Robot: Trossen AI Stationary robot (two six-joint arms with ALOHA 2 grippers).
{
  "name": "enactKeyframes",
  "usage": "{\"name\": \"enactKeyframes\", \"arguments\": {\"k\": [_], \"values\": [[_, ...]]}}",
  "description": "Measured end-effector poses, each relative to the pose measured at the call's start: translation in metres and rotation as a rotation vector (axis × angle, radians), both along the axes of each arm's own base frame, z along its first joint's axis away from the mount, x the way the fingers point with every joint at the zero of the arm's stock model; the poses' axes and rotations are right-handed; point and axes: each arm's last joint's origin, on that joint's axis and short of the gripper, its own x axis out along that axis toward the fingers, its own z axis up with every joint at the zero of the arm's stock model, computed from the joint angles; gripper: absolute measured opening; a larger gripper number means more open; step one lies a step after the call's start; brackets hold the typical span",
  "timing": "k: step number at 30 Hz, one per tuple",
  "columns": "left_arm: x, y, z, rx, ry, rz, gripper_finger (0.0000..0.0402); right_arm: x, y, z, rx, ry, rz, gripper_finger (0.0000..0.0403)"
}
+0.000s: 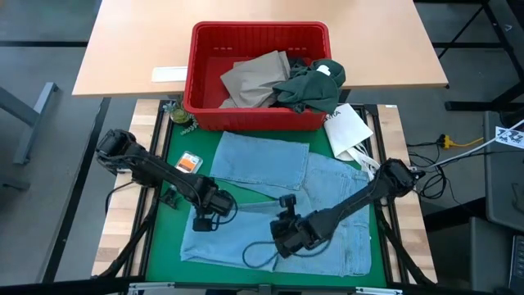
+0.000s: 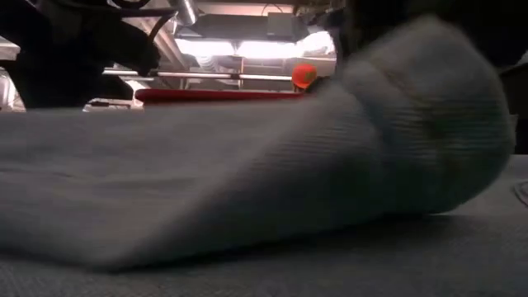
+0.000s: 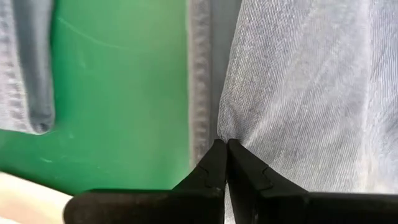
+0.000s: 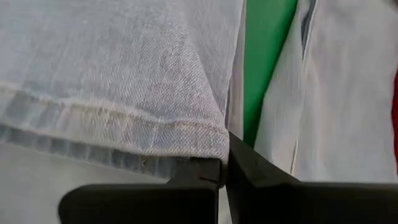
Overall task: Fold Laundry from Bin
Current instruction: Fold the blue pants
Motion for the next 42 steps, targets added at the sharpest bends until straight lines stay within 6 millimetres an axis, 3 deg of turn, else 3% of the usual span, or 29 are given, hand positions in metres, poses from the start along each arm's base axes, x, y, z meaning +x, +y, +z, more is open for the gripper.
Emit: {"name": "enactKeyframes", "arguments": {"k": [9,22,27,34,42], "values": [[-0.001,0.004,-0.005,0.124,-0.041,0.008,0.0006,0.006,-0.027,-0.004,0.112,0.163,0.004,0.0019],[0.000,0.004,-0.006,0.134,-0.058,0.007,0.0098,0.008,-0.026,-0.004,0.191,0.174,0.007,0.0025],[-0.002,0.005,-0.006,0.142,-0.041,0.005,0.0118,0.007,-0.026,-0.004,0.187,0.180,0.005,0.0072],[-0.008,0.007,-0.003,0.164,0.013,0.007,0.0109,0.004,-0.027,-0.005,0.190,0.217,0.005,0.0157],[-0.014,0.009,0.012,0.153,-0.042,0.034,0.0093,-0.002,-0.028,0.002,0.299,0.334,-0.086,0.0173]]}}
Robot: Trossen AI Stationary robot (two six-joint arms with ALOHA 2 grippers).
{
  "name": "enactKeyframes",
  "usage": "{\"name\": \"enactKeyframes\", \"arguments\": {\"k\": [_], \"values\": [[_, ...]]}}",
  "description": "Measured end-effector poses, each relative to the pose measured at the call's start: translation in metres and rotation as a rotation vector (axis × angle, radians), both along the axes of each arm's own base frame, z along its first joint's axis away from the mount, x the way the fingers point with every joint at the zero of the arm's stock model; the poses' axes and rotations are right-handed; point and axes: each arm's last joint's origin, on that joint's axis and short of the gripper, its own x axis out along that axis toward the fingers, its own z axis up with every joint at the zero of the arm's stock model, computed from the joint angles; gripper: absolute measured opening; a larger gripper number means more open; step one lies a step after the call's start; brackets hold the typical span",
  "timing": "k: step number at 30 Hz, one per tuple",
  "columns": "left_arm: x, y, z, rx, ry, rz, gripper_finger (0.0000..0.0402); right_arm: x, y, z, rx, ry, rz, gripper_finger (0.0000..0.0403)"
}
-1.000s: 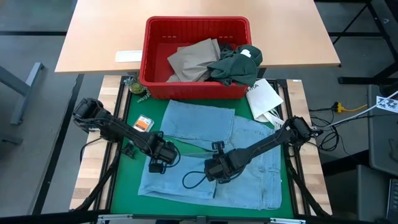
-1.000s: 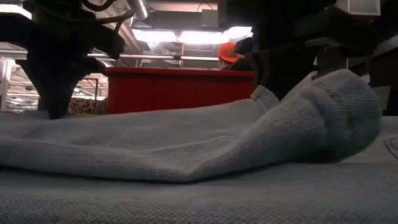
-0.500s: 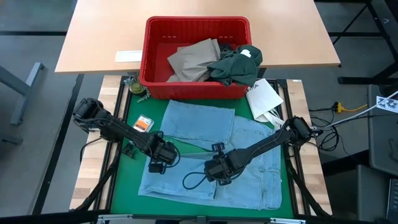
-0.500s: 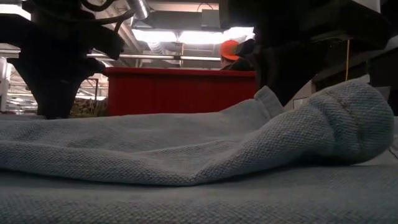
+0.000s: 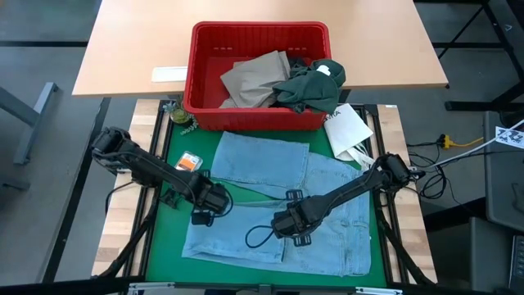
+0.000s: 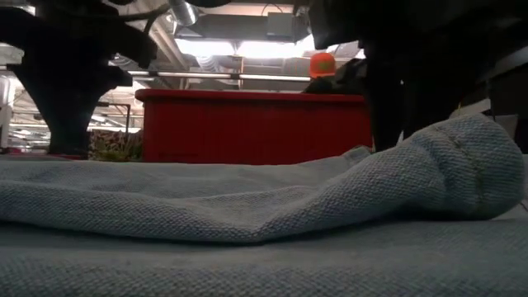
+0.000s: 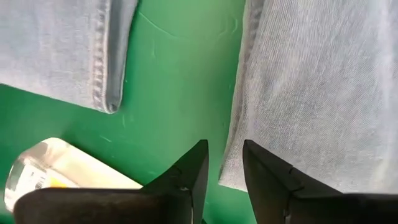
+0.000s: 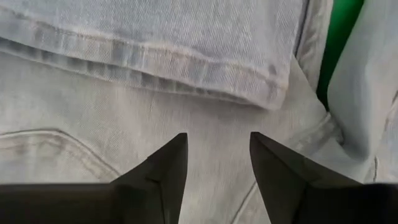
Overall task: Fold Laundry from Bin
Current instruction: Fold the blue pants
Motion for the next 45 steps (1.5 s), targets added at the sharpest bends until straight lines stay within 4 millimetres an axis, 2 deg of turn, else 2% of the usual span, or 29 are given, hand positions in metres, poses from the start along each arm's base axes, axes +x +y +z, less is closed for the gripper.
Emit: {"name": "enactKeyframes", "arguments": {"k": [4,12,21,25,32,38,45], "values": [[-0.005,-0.005,0.006,-0.030,-0.030,0.024,0.0092,0.001,0.014,0.010,0.057,-0.032,0.005,0.0173],[-0.009,-0.032,0.005,-0.098,-0.082,-0.018,0.0092,-0.006,0.066,0.012,0.238,-0.151,0.061,0.0173],[-0.010,-0.055,0.007,-0.156,-0.172,-0.095,0.0092,-0.014,0.099,0.003,0.309,-0.207,-0.150,0.0173],[-0.011,-0.060,0.007,-0.162,-0.189,-0.113,0.0092,-0.013,0.107,-0.001,0.351,-0.230,-0.235,0.0172],[-0.013,-0.065,0.008,-0.157,-0.204,-0.132,0.0092,-0.007,0.108,0.000,0.376,-0.300,-0.343,0.0172],[-0.018,-0.072,0.008,-0.159,-0.207,-0.162,0.0092,-0.008,0.108,-0.001,0.411,-0.264,-0.446,0.0172],[-0.022,-0.078,0.008,-0.133,-0.225,-0.190,0.0092,-0.007,0.109,-0.005,0.412,-0.252,-0.484,0.0172]]}}
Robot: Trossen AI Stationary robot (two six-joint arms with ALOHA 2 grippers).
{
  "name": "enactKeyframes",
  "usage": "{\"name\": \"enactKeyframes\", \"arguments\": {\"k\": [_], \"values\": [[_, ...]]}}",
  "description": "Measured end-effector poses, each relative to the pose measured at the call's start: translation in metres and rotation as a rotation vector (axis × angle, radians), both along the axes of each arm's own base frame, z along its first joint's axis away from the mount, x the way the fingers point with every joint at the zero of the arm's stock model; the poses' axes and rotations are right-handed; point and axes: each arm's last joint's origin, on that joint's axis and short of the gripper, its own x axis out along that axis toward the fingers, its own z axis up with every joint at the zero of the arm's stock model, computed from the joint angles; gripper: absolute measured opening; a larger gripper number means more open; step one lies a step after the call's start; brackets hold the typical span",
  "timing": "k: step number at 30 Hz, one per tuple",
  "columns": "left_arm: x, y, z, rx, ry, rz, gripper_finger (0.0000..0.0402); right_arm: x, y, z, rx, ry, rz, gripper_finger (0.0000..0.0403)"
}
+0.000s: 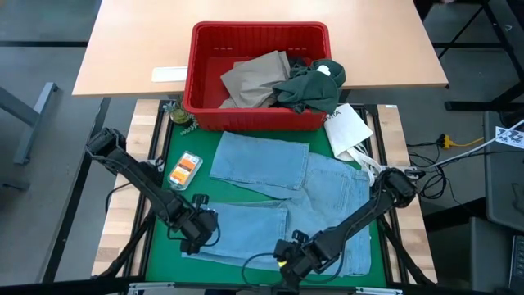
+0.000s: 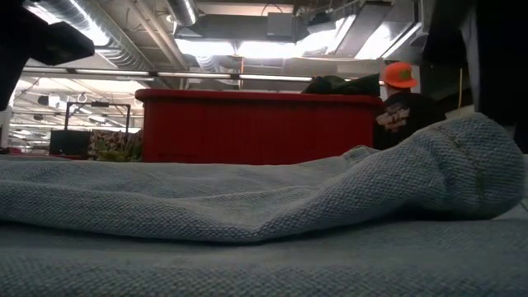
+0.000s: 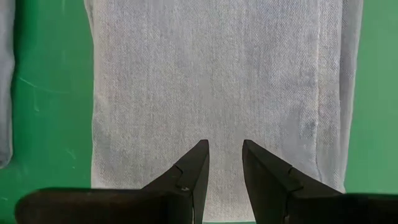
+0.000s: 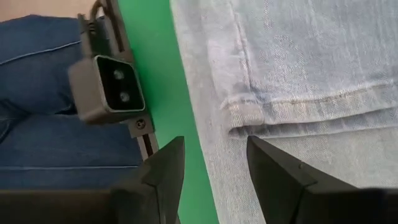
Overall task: Fold Laundry from Bin
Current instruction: Fold the blue pants
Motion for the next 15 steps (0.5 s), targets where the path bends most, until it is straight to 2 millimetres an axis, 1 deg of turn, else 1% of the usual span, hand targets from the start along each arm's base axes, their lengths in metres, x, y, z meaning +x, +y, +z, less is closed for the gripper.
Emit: {"name": "enactKeyframes", "arguments": {"k": [3,10,15], "values": [[-0.001,-0.002,0.000,0.006,-0.011,-0.007,0.0092,0.001,0.001,-0.005,0.004,0.008,-0.020,0.0172],[-0.003,-0.005,0.000,0.017,-0.028,-0.017,0.0092,0.005,0.004,-0.006,0.030,-0.021,-0.045,0.0172],[-0.004,-0.007,0.000,0.017,-0.033,-0.024,0.0092,0.007,0.004,-0.013,0.021,-0.013,-0.072,0.0172]]}}
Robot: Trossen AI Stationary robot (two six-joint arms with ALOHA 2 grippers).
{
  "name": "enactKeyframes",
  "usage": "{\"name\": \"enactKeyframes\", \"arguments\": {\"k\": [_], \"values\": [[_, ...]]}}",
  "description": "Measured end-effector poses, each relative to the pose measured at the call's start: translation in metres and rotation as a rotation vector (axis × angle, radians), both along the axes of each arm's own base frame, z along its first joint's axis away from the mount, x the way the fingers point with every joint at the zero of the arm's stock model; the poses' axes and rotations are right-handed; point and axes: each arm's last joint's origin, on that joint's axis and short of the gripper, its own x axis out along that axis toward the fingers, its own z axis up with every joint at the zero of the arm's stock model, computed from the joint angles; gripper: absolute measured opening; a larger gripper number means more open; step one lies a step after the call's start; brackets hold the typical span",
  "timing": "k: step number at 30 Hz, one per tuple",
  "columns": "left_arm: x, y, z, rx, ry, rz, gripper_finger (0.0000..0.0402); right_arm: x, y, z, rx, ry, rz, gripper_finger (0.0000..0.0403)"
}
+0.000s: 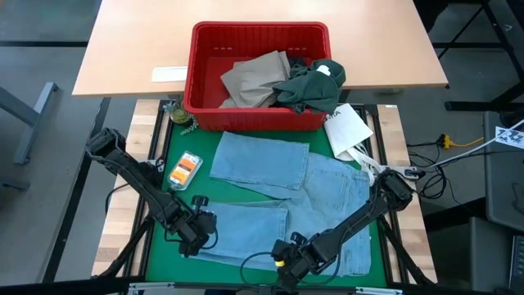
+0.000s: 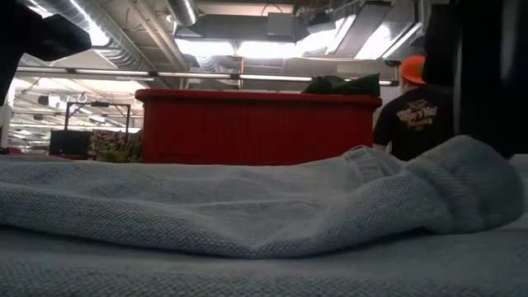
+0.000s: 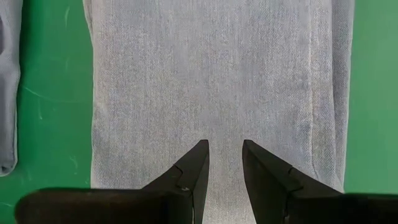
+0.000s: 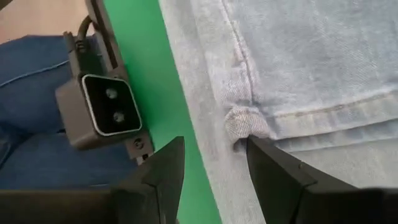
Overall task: Fold Laundry from Bin
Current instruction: Fold the blue pants
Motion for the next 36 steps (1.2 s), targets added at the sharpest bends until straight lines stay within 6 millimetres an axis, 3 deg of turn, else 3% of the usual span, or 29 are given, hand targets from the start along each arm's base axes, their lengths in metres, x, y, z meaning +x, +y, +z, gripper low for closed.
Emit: {"name": "enactKeyframes", "arguments": {"k": [5,8,16,36], "values": [[-0.003,-0.006,0.000,-0.016,-0.004,-0.024,0.0092,0.001,0.000,-0.010,-0.024,0.011,-0.018,0.0170],[-0.007,-0.010,0.000,-0.024,-0.005,-0.023,0.0092,0.002,0.000,-0.010,-0.044,-0.003,-0.029,0.0148],[-0.018,-0.022,0.000,-0.045,-0.005,-0.016,0.0092,0.002,-0.001,-0.010,-0.110,-0.039,0.020,0.0011],[-0.021,-0.025,0.000,-0.027,-0.028,-0.018,0.0092,0.000,0.002,-0.009,-0.047,0.005,0.104,0.0003]]}}
